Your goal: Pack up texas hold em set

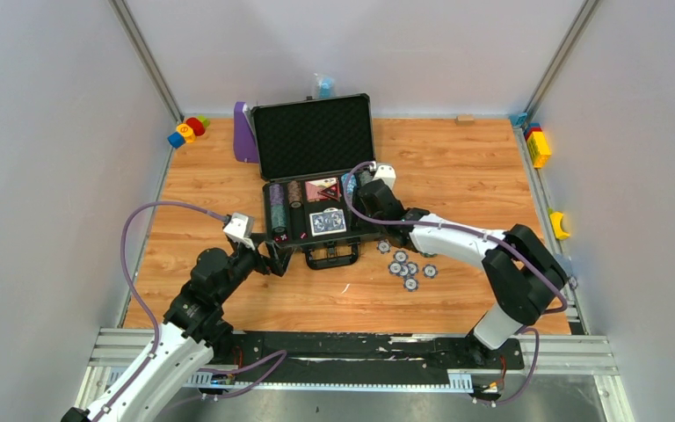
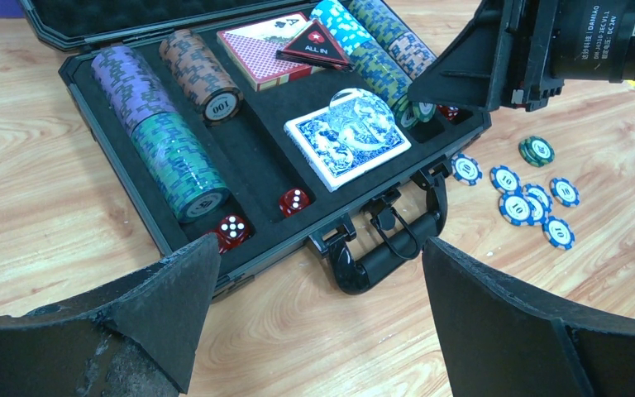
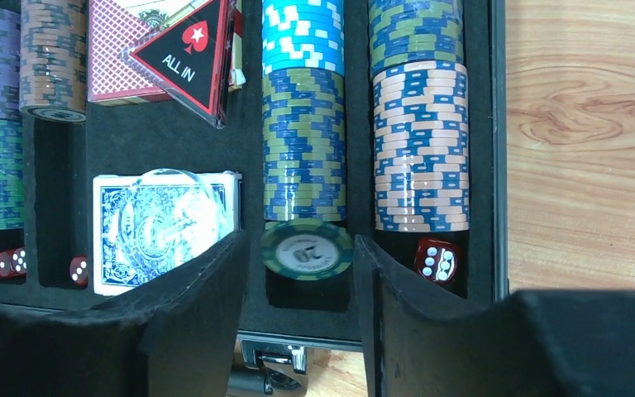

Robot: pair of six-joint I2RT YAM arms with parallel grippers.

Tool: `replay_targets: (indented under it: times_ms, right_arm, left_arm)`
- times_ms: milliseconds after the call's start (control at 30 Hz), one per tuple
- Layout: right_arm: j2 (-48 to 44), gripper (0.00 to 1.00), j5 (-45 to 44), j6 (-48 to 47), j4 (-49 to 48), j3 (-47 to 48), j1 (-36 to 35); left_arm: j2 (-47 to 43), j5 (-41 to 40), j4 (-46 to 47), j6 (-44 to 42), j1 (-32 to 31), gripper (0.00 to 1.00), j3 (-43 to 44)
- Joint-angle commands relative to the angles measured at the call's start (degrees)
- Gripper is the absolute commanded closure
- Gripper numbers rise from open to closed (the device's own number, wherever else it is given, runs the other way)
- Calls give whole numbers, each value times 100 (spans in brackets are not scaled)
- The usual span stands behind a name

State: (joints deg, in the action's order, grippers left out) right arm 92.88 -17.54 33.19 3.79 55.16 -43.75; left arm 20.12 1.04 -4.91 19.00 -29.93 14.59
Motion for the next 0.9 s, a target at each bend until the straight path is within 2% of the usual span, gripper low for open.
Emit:
replay_targets:
  times_ms: [0, 67, 167, 367, 600, 733, 867]
  right_arm:
    - [102, 43, -179, -107, -326, 99, -52]
    - [125, 35, -171, -113, -326, 109, -64]
    - [127, 29, -161, -119, -327, 121, -68]
    - [-224, 29, -197, -103, -99, 191, -72]
    - [-1250, 28, -531, -17, 919, 0, 0]
    - [-1787, 29, -480, 275, 1625, -247, 352]
    - [-2052, 28, 2, 607, 2403, -361, 1040]
  left_arm:
    - [1, 10, 152, -32, 2, 0, 29]
    - [5, 10, 156, -34, 5, 0, 31]
    - [2, 10, 153, -39, 6, 0, 35]
    - [9, 10, 154, -38, 4, 0, 28]
    - [-43, 0, 124, -31, -2, 0, 27]
    - [-72, -6, 126, -28, 1, 0, 16]
    - [-63, 8, 133, -28, -3, 0, 15]
